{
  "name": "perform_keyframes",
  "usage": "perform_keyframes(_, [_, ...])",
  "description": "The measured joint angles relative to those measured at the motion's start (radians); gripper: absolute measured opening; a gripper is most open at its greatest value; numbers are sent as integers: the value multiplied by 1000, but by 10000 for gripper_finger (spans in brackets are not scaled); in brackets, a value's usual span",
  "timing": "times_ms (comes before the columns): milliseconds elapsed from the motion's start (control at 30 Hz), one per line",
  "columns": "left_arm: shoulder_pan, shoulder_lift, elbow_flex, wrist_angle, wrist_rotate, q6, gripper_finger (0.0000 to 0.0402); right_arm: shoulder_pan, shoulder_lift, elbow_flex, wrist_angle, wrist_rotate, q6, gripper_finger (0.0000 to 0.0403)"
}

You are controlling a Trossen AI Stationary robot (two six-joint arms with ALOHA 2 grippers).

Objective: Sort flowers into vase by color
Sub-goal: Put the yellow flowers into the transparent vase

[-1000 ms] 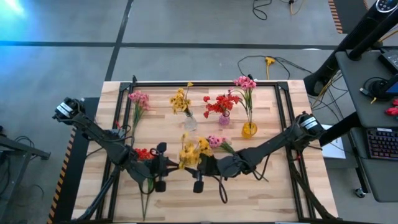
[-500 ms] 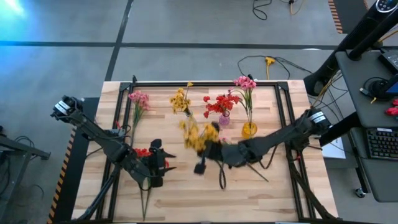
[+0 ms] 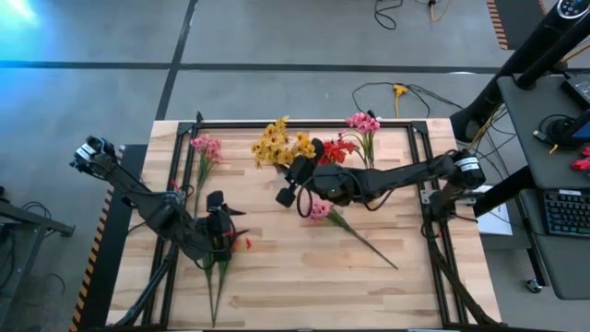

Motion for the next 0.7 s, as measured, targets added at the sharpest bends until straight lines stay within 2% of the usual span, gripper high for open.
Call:
perform_keyframes(267, [0, -12, 0, -47, -21, -3, 208, -6, 80, -12, 82, 4, -57, 19])
perform_keyframes(433, [1, -9, 0, -54, -21, -4, 208, -18, 117, -12, 115, 64, -84, 19])
perform_keyframes(700, [0, -7, 0, -54, -21, -4, 207, -20, 113, -13, 118, 109, -127, 19])
